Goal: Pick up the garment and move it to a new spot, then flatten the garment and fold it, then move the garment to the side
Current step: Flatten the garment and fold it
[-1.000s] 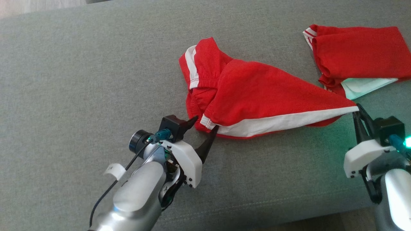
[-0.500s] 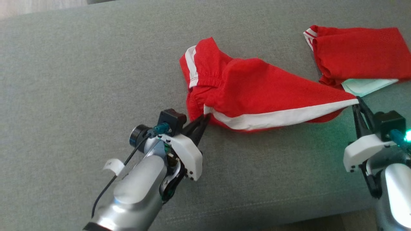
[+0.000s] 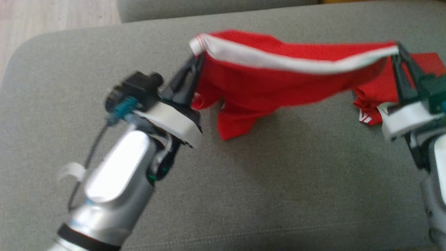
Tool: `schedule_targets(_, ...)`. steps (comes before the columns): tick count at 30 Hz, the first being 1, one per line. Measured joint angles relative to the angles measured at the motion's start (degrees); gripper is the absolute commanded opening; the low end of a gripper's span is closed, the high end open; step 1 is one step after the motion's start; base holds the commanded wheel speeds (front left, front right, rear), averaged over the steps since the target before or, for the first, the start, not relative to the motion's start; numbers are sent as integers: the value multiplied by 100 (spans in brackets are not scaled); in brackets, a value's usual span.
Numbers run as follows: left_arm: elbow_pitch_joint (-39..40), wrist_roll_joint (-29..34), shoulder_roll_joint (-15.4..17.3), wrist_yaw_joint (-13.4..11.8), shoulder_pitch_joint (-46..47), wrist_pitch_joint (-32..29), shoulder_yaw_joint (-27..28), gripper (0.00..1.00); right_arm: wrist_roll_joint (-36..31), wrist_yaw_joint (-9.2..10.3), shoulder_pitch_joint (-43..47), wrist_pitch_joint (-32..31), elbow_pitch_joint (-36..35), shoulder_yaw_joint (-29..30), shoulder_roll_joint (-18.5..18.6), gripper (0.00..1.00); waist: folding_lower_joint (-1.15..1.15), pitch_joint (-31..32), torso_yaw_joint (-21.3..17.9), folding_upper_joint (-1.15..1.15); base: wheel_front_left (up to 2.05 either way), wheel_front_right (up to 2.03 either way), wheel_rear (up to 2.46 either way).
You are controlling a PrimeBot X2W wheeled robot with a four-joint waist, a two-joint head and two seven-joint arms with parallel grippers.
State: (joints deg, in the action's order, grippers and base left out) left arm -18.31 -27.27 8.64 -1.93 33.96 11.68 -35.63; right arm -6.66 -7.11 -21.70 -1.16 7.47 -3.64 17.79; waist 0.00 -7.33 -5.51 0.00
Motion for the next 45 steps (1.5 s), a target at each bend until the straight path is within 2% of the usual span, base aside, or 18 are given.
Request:
schedule_targets(8,1161,-115,469,-277,187,-411,442,0,96,0,-876,-169,-267,-455,233,0,0,390,89,0,0,0,0)
schedule_targets(14,1628,-114,642,-474,128,-533,528,0,115,0,-918,-222,-354,-569,250,0,0,637,109,0,0,0,0)
schedule_targets(19,2223,-114,843,-549,-135,-957,465,0,252,0,-593,-442,-839,-561,255,0,0,807,130,0,0,0,0)
schedule_targets(23,2781,-129,1192,-636,-477,-1325,470,0,330,0,-221,-705,-1363,-459,346,0,0,829,109,0,0,0,0)
schedule_targets(29,3808,-274,1524,-719,-872,-1911,448,0,658,0,322,-1354,-2306,-430,603,0,0,854,152,0,0,0,0)
schedule_targets(32,4064,-272,1677,-723,-850,-2108,483,0,794,0,402,-1640,-2631,-360,690,0,0,783,156,0,0,0,0)
schedule_targets(35,3988,-276,1752,-659,-630,-2228,493,0,970,0,188,-1761,-2658,-422,869,0,0,620,154,0,0,0,0)
schedule_targets(38,3563,-378,1692,-411,-43,-2245,495,0,1200,0,-474,-1802,-2398,-641,979,0,0,344,146,0,0,0,0)
schedule_targets(41,2749,-356,1633,-102,794,-2127,535,0,1384,0,-1540,-1720,-1769,-969,1049,0,0,-13,127,0,0,0,0)
schedule_targets(45,1287,-162,1446,316,2132,-1797,610,0,1518,0,-3274,-1276,-415,-1482,1023,0,0,-547,80,0,0,0,0)
